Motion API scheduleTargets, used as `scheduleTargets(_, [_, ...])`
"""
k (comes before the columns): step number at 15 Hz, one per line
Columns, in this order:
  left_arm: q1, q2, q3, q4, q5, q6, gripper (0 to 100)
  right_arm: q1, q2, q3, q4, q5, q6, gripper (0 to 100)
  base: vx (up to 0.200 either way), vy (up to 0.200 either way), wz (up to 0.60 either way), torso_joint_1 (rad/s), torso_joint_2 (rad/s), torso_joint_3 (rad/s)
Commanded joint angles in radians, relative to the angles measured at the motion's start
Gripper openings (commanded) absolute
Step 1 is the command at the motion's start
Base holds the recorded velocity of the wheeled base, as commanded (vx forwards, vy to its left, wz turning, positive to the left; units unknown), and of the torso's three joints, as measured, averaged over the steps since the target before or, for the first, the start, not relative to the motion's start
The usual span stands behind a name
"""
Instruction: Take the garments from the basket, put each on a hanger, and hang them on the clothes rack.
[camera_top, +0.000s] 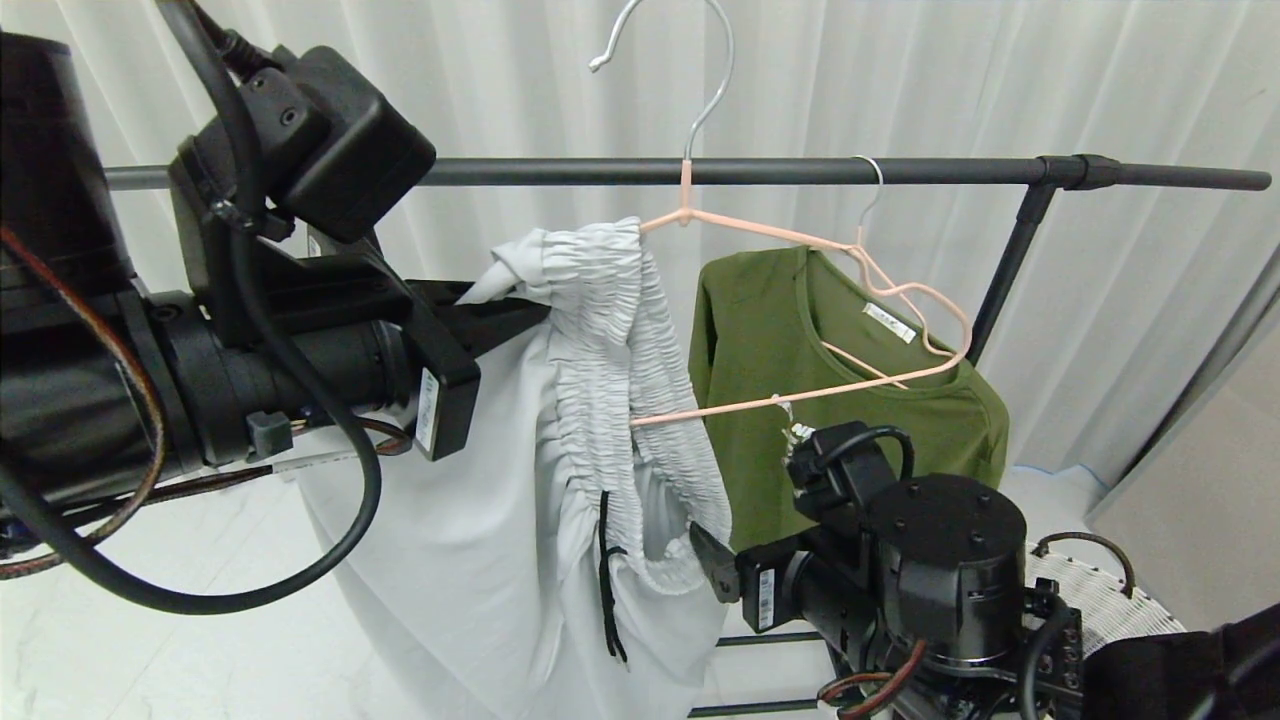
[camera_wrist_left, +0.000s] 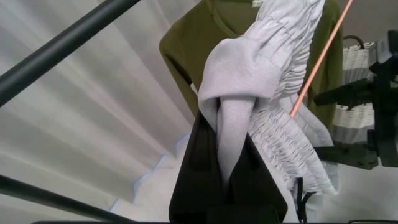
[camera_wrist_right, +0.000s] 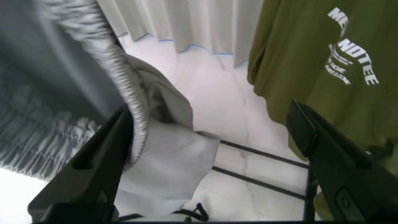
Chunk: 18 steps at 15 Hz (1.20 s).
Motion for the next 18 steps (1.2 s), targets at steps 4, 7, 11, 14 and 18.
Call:
scheduleTargets(4, [-0.009,-0.002,0.0,0.0,0.0,0.001,0,-0.006,0.014,0.006,-0.002,-0.003,0.0,0,0.0,0.0,0.0,0.0,0.0,0.0])
scheduleTargets(7, [-0.007,-0.002,0.004,-0.002,0.003,0.003,0,-0.04,0.013,0.006,-0.002,-0.012,-0.006,0,0.0,0.0,0.0,0.0,0.0,0.0])
scheduleTargets(11, [0.0,0.001,0.015,-0.002,0.021,0.008,0,-0.104,-0.003,0.005,-0.005,-0.032,-0.011,0,0.0,0.0,0.0,0.0,0.0,0.0])
scheduleTargets(14, [0.006,0.001,0.044,-0.02,0.066,0.012,0,-0.147,-0.02,0.005,-0.005,-0.065,-0.012,0,0.0,0.0,0.0,0.0,0.0,0.0])
scheduleTargets(18, [0.008,-0.003,0.135,-0.132,0.102,0.035,0,-0.227,-0.043,0.006,-0.025,-0.068,-0.06,0,0.0,0.0,0.0,0.0,0.0,0.0])
